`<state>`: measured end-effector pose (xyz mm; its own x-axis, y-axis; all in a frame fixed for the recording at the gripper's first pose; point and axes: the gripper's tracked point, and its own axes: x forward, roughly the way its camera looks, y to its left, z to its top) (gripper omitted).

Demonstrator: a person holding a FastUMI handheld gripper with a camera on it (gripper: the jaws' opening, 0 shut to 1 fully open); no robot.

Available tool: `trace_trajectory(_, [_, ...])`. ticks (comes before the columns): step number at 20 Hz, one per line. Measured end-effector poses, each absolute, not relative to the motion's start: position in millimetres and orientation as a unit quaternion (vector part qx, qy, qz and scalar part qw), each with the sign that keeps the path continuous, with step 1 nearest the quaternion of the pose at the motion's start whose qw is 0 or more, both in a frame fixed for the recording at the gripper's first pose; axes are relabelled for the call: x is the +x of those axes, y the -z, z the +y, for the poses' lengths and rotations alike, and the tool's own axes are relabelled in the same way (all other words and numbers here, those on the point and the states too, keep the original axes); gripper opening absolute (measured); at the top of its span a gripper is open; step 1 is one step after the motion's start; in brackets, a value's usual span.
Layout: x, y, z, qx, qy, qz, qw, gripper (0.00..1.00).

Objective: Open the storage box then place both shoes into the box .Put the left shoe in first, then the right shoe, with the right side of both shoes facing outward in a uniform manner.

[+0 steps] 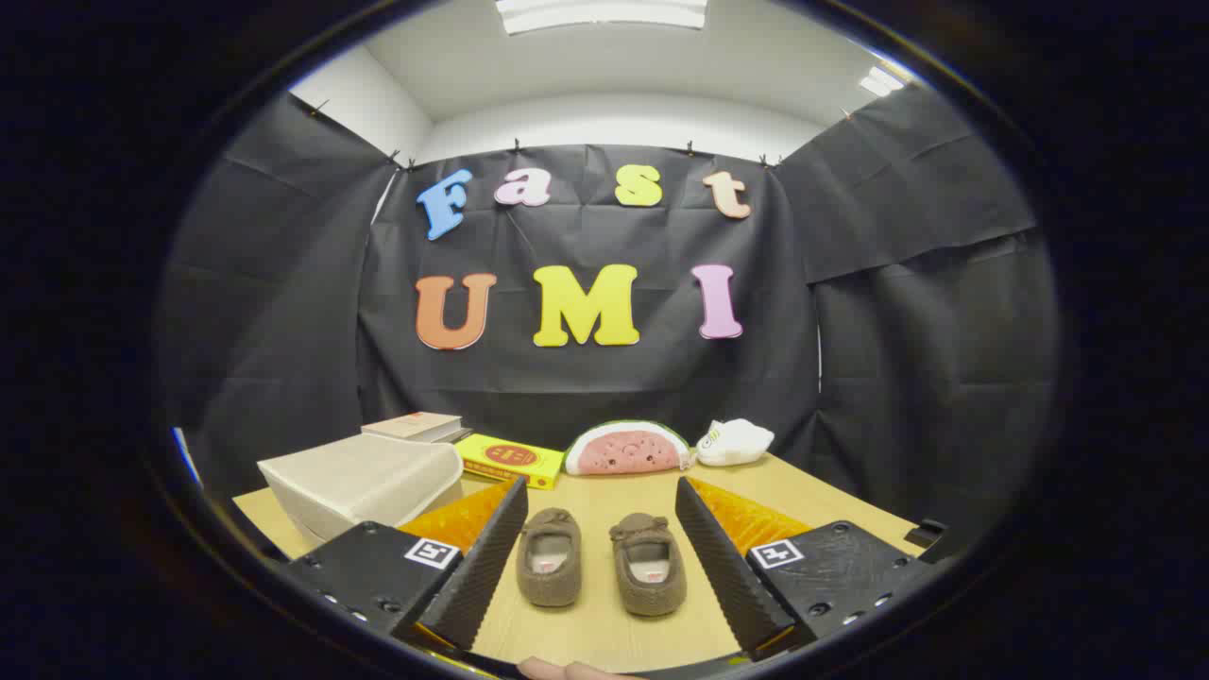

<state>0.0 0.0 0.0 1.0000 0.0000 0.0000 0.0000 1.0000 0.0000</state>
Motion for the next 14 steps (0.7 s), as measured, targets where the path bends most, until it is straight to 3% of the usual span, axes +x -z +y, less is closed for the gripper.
trace_trajectory(14, [-6,5,17,-0.007,0.000,0.012,1.000,0.96])
